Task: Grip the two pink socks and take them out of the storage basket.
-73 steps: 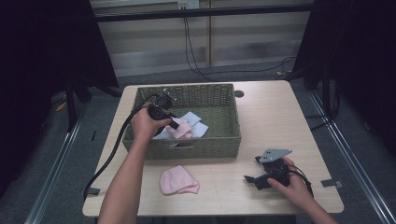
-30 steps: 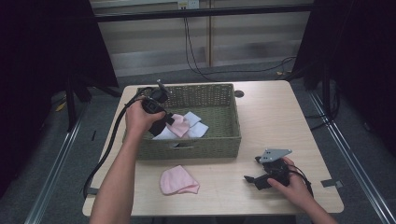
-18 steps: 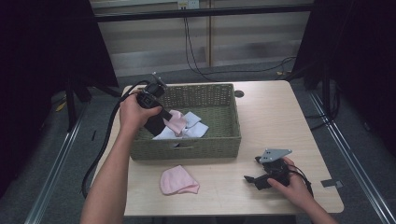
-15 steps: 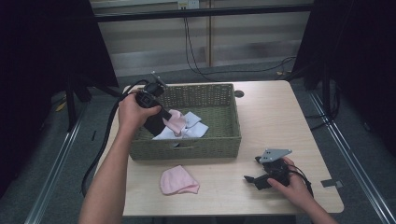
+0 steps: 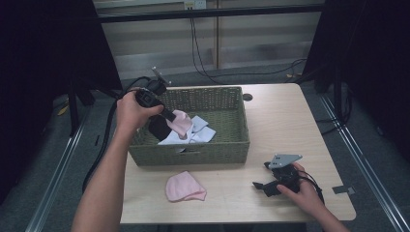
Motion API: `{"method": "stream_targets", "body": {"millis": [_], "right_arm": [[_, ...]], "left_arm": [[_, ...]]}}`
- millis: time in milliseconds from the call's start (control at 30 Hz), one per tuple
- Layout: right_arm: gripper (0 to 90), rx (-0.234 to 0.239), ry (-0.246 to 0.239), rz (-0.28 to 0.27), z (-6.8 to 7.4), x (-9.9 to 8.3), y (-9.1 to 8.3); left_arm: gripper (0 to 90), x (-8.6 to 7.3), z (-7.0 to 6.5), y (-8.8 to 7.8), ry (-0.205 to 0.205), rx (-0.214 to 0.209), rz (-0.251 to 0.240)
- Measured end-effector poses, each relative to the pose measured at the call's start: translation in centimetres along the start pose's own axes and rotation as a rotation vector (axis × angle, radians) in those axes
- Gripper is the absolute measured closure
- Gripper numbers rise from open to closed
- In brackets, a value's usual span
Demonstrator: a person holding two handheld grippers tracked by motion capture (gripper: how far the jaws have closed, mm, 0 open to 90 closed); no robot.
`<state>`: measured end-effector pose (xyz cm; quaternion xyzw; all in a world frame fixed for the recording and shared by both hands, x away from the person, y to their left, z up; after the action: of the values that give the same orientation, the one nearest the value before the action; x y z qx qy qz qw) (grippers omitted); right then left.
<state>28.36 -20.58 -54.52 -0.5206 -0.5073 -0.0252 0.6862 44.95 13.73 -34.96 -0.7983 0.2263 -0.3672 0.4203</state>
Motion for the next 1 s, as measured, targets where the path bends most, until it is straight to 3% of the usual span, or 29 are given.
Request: {"method": "stream_targets", "body": {"millis": [167,467,1000], "right_arm": [[12.1,0.001,-0.002,-0.002,0.0,0.0,0.0],[12.1,-0.001,-0.002,0.0,0.0,0.0,0.0],[12.1,-0.003,-0.004,-0.001,0.0,0.0,0.0]], "left_arm": [[87.6,-0.1,-0.6,-0.6,-0.008,-0.003,-0.007],[87.6,0.1,-1.7,-1.5,0.012,-0.005,0.011],[87.5,-0.1,-3.0,-2.8,0.032,-0.023,-0.001]]}}
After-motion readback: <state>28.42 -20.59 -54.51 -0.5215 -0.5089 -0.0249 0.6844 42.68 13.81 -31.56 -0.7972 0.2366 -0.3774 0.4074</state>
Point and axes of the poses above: each handheld gripper's, and its own axes: y roughly forward along the jaws, x roughly out of its top, z roughly to its left, the point moved 5 cm from there along y, roughly forward along the jaws, and after that the axes turned 8 degrees about -x, right-handed, at the moved point
